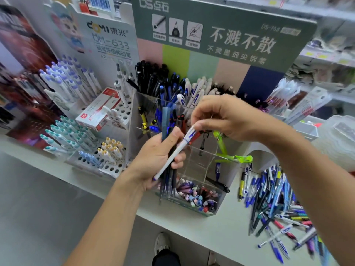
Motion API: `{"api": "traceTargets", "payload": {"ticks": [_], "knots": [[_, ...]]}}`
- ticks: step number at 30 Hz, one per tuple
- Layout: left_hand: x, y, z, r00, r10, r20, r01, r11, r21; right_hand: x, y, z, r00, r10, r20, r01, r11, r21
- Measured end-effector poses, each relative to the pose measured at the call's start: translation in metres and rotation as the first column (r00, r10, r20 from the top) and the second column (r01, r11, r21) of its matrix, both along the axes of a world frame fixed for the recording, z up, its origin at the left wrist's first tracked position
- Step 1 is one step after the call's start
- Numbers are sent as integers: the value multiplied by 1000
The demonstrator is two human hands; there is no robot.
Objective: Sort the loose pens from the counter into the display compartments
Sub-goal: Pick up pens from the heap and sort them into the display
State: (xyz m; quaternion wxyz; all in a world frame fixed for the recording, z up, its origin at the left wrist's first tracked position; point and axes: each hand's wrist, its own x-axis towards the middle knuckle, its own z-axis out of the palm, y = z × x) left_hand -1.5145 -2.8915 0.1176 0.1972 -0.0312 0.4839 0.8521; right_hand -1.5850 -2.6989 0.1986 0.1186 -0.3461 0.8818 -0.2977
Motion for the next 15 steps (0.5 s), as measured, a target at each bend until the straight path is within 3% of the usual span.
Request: {"api": "traceTargets", "payload": {"ticks": [3,5,8,12,15], "knots": [[0,-2,-4,989,139,48,-139,990,-3,-2,19,30,982,-167,-85,155,979,-131],[1,-4,-7,983,171,64,-168,985,-43,-3,29,51,917,-292,-272,241,949,-203],[2,-6,-9,981,187,58,-182,980,-76,-10,21,64,805,-271,-528,272,959,-77],[3,-5,-6,987,151,52,-151,989,-13,-32,-13,44,826,-103,-554,207,970,129],[5,-5,-4,993,122,9,-122,993,11,-48,-30,21,843,-122,-525,196,977,88]]}}
